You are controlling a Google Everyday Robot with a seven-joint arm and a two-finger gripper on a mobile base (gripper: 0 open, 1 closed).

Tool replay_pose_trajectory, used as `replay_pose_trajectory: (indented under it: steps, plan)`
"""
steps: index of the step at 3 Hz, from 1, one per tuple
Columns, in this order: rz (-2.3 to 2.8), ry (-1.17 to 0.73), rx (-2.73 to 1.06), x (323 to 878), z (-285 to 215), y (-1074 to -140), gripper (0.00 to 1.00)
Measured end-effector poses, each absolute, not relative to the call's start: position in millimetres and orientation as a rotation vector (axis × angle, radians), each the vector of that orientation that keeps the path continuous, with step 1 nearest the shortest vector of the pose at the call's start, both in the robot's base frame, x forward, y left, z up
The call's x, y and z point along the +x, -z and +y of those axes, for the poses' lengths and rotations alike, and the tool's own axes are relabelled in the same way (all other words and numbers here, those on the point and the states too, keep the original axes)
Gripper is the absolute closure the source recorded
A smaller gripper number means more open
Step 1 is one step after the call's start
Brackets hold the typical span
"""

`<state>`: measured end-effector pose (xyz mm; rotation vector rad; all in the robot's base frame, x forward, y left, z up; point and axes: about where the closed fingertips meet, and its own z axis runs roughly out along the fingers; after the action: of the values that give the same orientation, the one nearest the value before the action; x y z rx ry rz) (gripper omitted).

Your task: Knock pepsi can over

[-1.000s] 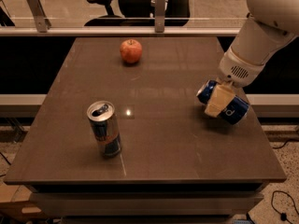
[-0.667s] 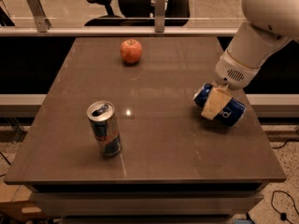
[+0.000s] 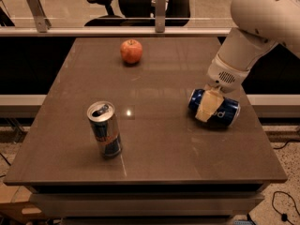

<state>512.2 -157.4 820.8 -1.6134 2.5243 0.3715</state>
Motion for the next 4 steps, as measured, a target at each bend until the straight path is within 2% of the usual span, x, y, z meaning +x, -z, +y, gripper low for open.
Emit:
replay_pose_trajectory:
  steps: [1,4]
  plan:
    - [2.524,-0.372,-1.614,512.2,-157.5,-822.7,0.81]
    - [2.518,-0.368,-1.615,513.4,-154.9,-822.1,0.13]
